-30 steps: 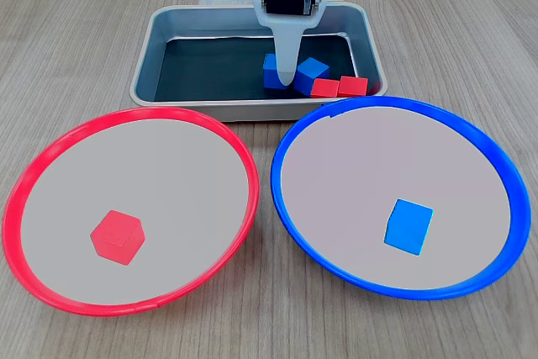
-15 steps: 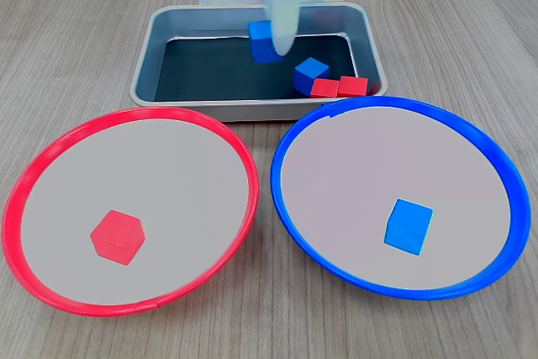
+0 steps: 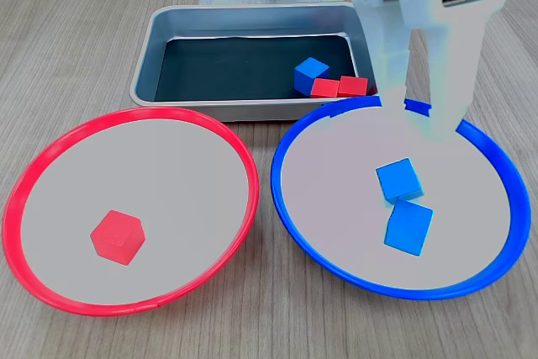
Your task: Move six blocks tray to matching dishes
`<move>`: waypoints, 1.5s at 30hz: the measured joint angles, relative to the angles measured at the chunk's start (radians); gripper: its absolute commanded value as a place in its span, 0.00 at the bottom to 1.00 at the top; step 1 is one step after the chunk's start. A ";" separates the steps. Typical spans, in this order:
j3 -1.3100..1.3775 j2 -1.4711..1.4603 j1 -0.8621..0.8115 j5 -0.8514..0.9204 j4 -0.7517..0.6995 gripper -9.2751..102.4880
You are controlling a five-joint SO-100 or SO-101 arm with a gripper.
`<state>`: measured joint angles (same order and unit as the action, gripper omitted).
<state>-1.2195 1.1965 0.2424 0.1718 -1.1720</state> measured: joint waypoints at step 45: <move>-0.563 0.244 -0.152 0.865 -0.206 0.10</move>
<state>-1.7825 1.4404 0.0905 1.0370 -1.3775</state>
